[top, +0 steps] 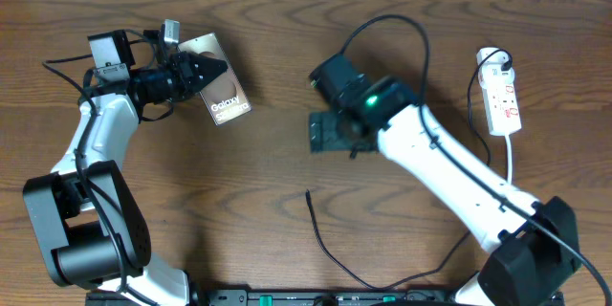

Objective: Plug charger to phone and switch on socket
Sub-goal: 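Lower the right gripper onto the black cable's connector end and grasp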

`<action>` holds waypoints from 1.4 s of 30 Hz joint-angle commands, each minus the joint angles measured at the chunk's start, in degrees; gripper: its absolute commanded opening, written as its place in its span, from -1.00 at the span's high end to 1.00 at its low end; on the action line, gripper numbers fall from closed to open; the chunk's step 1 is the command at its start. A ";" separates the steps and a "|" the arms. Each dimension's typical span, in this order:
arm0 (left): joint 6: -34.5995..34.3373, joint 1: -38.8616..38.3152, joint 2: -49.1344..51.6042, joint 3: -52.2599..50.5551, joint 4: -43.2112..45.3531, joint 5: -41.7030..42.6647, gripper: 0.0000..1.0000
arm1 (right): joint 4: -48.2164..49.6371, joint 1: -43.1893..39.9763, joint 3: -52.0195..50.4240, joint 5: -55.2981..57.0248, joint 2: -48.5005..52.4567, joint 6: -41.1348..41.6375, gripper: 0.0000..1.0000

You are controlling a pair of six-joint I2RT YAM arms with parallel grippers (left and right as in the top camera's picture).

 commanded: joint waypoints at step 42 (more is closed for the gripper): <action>1.18 0.42 -0.09 0.44 0.81 0.72 0.86 | 21.73 16.04 -23.04 -3.82 4.70 11.04 -0.23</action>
